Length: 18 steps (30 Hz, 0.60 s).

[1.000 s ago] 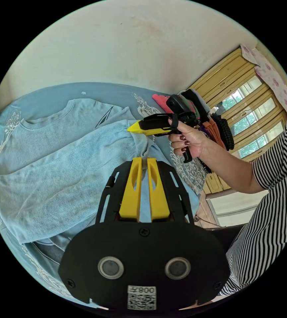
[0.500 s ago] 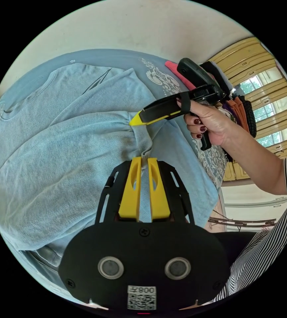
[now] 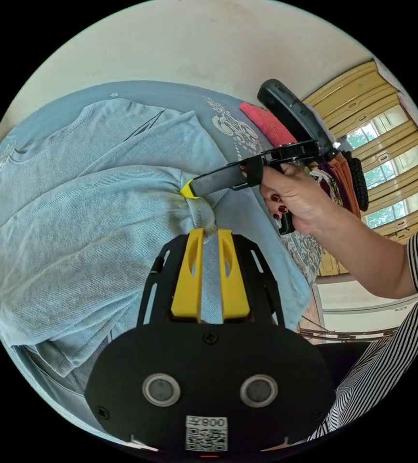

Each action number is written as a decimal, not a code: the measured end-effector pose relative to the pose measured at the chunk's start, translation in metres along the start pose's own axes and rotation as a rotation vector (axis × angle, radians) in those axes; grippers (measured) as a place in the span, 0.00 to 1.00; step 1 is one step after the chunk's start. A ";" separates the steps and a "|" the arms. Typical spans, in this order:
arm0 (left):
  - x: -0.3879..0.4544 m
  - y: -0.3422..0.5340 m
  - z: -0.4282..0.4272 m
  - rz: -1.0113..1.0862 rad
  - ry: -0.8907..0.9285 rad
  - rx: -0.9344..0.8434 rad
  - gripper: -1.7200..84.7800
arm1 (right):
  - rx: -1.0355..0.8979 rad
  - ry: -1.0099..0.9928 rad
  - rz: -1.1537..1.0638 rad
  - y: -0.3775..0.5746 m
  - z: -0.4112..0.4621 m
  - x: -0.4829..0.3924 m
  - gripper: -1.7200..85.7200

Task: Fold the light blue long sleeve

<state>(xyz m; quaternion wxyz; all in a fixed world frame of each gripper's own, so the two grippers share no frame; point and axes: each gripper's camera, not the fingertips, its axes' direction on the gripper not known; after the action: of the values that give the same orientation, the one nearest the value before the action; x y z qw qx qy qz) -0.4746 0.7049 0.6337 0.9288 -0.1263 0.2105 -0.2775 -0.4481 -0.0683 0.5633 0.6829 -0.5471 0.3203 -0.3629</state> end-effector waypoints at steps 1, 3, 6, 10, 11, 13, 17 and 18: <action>-0.009 0.013 -0.008 -0.022 0.014 0.027 0.08 | -0.006 -0.015 0.006 -0.003 0.002 -0.001 0.02; -0.025 0.037 -0.022 -0.071 0.027 0.064 0.08 | 0.001 -0.031 0.017 -0.005 0.004 -0.003 0.02; -0.061 0.088 -0.052 -0.194 0.012 0.130 0.08 | -0.004 -0.006 0.020 -0.011 0.008 -0.013 0.02; -0.140 0.187 -0.107 -0.507 -0.017 0.299 0.09 | 0.005 0.083 -0.027 -0.028 0.009 -0.047 0.02; -0.153 0.202 -0.114 -0.557 -0.004 0.333 0.09 | 0.012 0.088 -0.039 -0.032 0.008 -0.053 0.03; -0.202 0.265 -0.135 -0.758 0.068 0.485 0.10 | 0.055 0.078 -0.091 -0.048 0.008 -0.078 0.03; -0.259 0.339 -0.146 -0.940 0.209 0.682 0.11 | 0.091 -0.033 -0.214 -0.088 0.022 -0.121 0.05; -0.273 0.358 -0.145 -0.969 0.258 0.737 0.11 | 0.081 -0.081 -0.254 -0.106 0.032 -0.135 0.06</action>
<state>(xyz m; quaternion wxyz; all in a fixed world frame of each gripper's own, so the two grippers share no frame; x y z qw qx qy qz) -0.5827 1.1341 0.4683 0.6470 0.1560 0.1302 -0.7349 -0.5086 0.0477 0.6793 0.6654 -0.5693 0.2060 -0.4366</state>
